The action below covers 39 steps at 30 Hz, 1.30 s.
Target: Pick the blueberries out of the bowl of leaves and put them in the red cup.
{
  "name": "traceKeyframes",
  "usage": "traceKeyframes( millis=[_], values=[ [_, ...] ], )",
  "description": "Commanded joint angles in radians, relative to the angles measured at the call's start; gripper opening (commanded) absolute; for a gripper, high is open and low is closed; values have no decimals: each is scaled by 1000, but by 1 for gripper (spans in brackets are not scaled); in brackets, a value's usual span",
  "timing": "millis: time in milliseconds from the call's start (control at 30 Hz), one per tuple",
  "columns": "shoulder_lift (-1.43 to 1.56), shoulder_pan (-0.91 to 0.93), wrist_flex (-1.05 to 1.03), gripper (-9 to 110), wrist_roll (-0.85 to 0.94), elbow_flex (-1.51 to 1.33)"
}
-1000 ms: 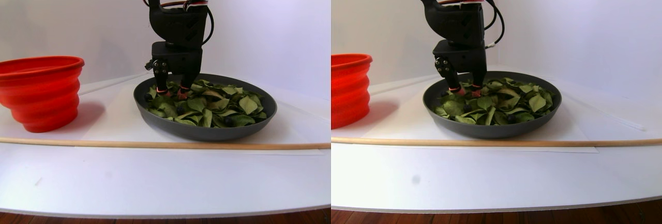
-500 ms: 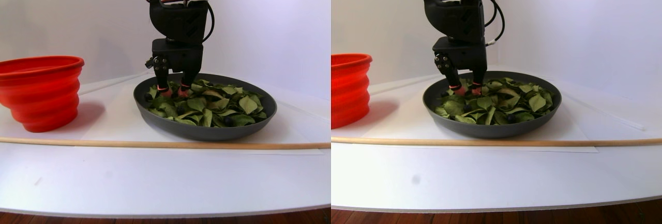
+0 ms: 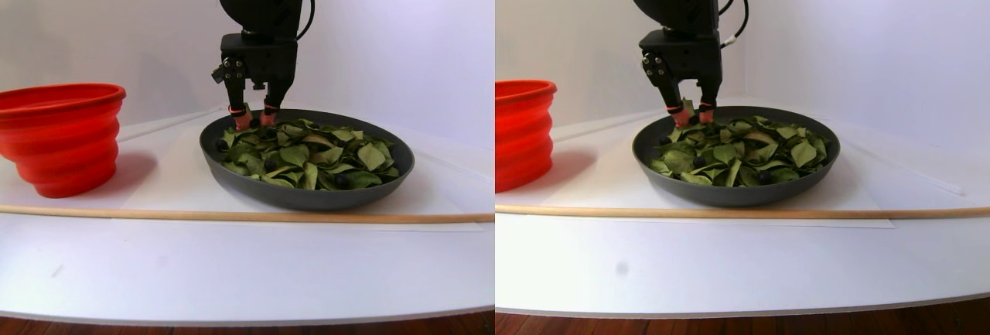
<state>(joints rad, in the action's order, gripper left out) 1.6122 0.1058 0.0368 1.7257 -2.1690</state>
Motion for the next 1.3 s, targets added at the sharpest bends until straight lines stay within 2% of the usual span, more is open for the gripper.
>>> traceKeyframes(
  millis=[0, 1267],
  values=[
    [127, -9, -21, 10, -5, -2],
    [522, -152, -304, 10, -26, -89]
  ],
)
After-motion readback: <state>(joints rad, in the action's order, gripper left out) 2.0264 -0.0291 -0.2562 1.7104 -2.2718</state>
